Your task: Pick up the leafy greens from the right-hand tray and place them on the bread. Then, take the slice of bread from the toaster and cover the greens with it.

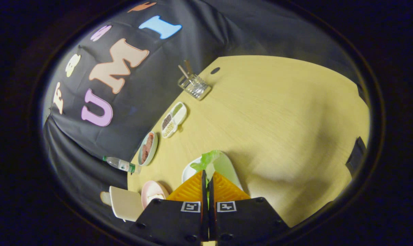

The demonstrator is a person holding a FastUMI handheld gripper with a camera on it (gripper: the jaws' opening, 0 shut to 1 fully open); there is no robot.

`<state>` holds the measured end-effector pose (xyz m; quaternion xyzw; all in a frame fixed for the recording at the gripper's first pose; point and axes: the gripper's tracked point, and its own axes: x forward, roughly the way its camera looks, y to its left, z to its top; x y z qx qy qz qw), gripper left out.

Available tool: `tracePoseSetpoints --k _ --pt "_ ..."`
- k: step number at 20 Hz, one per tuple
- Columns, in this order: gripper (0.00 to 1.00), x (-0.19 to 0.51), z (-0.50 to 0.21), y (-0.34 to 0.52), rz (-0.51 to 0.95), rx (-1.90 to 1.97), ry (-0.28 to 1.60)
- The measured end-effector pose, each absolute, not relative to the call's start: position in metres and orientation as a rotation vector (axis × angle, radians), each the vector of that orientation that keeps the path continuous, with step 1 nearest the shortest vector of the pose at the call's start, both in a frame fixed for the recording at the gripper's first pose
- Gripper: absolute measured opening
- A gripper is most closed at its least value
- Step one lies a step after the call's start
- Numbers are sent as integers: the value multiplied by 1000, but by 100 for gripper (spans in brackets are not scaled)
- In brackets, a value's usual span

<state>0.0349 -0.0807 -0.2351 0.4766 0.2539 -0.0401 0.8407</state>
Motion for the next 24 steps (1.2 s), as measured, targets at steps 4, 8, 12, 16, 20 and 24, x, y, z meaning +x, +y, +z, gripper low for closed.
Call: tracePoseSetpoints --k 4,8,12,16,20,24 --pt "4 37 -198 -55 -37 1007 494" --pt "4 43 -160 -15 30 1005 456" --pt "4 46 -134 42 121 997 448" --pt "4 46 -125 104 204 998 473" --pt "4 45 -127 153 262 1000 504" --pt "4 48 -150 181 274 987 557"
